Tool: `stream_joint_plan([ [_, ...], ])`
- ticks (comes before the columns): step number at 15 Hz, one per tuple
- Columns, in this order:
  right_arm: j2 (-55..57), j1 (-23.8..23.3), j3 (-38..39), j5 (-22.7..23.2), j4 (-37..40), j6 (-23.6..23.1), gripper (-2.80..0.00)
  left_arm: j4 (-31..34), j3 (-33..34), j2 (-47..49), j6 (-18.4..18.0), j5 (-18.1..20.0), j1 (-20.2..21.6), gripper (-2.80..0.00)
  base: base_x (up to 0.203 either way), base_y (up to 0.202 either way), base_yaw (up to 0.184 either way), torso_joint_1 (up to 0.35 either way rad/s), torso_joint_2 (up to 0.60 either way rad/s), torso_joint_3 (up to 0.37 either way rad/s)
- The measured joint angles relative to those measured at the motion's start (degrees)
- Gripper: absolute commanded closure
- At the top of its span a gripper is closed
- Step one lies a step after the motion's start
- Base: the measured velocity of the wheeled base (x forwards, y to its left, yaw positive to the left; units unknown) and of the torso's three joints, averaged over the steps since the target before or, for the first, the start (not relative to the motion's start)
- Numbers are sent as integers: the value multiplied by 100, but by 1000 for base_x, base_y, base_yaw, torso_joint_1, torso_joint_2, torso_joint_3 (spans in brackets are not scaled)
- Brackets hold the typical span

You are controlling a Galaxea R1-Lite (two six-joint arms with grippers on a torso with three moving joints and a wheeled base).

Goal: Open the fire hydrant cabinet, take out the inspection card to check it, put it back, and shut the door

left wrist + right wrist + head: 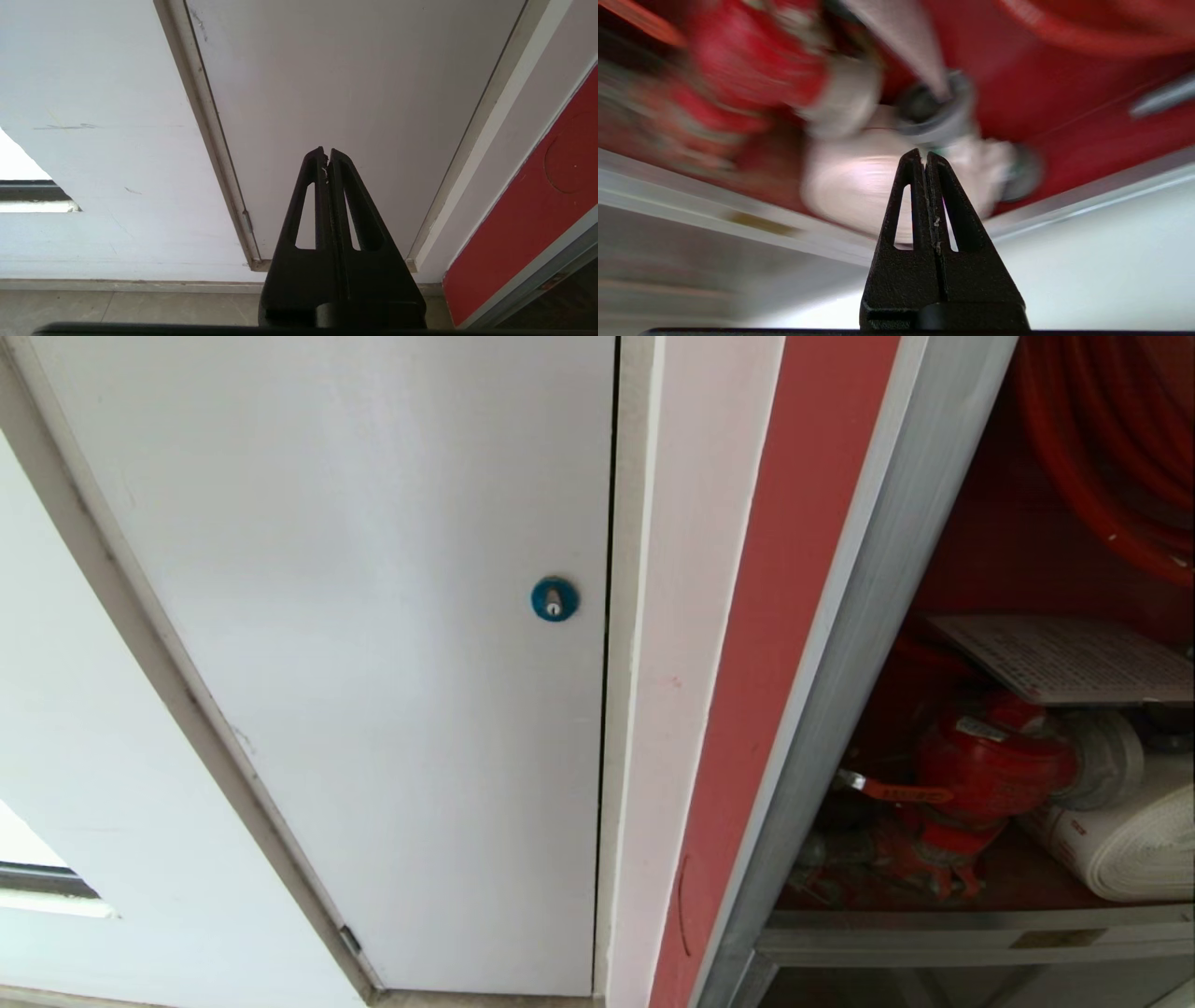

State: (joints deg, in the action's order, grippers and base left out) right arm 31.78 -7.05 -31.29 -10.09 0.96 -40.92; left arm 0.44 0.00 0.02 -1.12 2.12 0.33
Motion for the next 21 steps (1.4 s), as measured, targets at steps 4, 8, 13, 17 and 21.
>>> stream_joint_plan([
  [4, -660, 168, 490, 479, -15, 1567, 0, 2, 0, 0, -2, -1, -2, 0, 0, 0, 0, 0, 0, 0],
  [8, -1241, 256, 789, 723, -18, 2236, 0, 0, 0, 0, 0, 0, 0, 0, 0, 0, 0, 0, 0, 0],
  [13, -1621, 335, 944, 984, -31, 3509, 0, -2, 0, 0, -3, -1, 0, 0, 0, 0, 0, 0, 0, 0],
  [17, -2053, 589, 1389, 1030, -24, 3710, 0, 0, 0, 0, -2, -1, -2, 0, 0, 0, 0, 0, 0, 0],
  [21, -2580, 637, 1966, 1047, -33, 3992, 0, 0, 0, 0, -2, -1, 0, 0, 0, 0, 0, 0, 0, 0],
])
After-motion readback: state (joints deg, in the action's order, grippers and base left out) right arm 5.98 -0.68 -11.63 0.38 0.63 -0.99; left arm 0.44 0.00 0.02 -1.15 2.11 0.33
